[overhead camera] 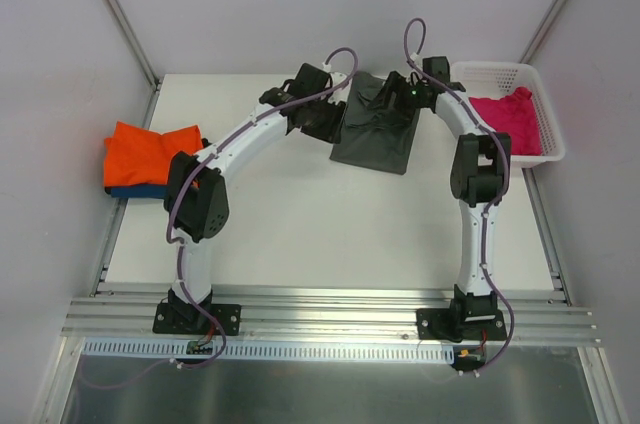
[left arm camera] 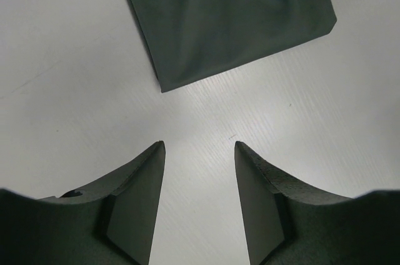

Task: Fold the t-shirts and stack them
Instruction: Fold the tshirt

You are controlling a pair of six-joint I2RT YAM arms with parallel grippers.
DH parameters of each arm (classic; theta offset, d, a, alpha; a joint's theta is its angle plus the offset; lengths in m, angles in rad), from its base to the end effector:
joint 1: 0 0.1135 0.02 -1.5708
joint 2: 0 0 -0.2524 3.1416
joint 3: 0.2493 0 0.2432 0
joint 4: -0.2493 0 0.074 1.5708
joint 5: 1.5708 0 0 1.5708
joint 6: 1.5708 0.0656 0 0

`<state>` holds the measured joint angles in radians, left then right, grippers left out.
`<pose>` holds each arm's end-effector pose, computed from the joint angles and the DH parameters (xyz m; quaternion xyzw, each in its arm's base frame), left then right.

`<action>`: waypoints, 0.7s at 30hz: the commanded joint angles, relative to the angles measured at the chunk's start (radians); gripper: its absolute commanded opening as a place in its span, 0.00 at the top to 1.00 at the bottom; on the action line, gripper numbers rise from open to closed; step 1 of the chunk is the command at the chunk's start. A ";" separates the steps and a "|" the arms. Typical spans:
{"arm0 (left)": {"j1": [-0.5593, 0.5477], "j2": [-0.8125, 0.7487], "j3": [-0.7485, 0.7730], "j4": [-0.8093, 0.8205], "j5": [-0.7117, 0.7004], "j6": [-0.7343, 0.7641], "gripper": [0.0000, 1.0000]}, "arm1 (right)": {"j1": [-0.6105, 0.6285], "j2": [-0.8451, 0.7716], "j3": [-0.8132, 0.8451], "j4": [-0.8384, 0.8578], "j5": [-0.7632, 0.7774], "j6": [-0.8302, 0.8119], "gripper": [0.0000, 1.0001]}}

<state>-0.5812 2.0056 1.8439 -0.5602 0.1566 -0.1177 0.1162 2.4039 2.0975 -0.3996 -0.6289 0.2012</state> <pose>0.3895 -0.2681 0.2720 0.2400 0.8768 -0.2075 0.3613 0.5381 0.1017 0.1870 -0.0928 0.8682 0.3403 0.3491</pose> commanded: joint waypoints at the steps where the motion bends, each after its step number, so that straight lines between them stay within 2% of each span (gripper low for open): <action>1: 0.004 0.073 0.077 0.011 0.053 -0.002 0.52 | -0.003 -0.120 -0.109 -0.030 -0.078 0.004 0.21; 6: 0.007 0.217 0.201 0.026 0.173 -0.031 0.54 | -0.004 -0.120 -0.174 -0.061 -0.094 -0.014 0.20; 11: 0.021 0.392 0.328 0.071 0.231 -0.054 0.55 | -0.012 -0.123 -0.174 -0.081 -0.075 -0.043 0.19; 16: 0.040 0.461 0.337 0.094 0.259 -0.069 0.55 | -0.015 -0.126 -0.172 -0.091 -0.077 -0.045 0.19; 21: 0.049 0.453 0.296 0.092 0.270 -0.092 0.54 | -0.015 -0.131 -0.194 -0.084 -0.074 -0.042 0.19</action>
<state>-0.5354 2.4779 2.1445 -0.4740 0.3939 -0.1864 0.1081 2.3516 1.9114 -0.4786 -0.6830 0.1749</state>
